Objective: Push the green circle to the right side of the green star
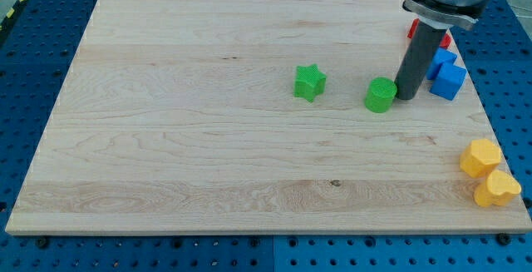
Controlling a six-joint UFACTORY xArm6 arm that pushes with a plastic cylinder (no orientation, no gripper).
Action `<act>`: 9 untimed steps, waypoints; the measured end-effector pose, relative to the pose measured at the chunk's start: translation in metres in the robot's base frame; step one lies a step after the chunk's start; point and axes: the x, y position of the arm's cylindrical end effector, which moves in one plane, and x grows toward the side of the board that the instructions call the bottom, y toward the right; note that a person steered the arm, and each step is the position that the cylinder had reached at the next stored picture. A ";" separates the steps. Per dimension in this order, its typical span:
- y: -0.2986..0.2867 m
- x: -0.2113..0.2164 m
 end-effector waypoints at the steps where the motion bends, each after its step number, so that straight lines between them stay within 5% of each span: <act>1: 0.000 0.017; 9: -0.061 -0.022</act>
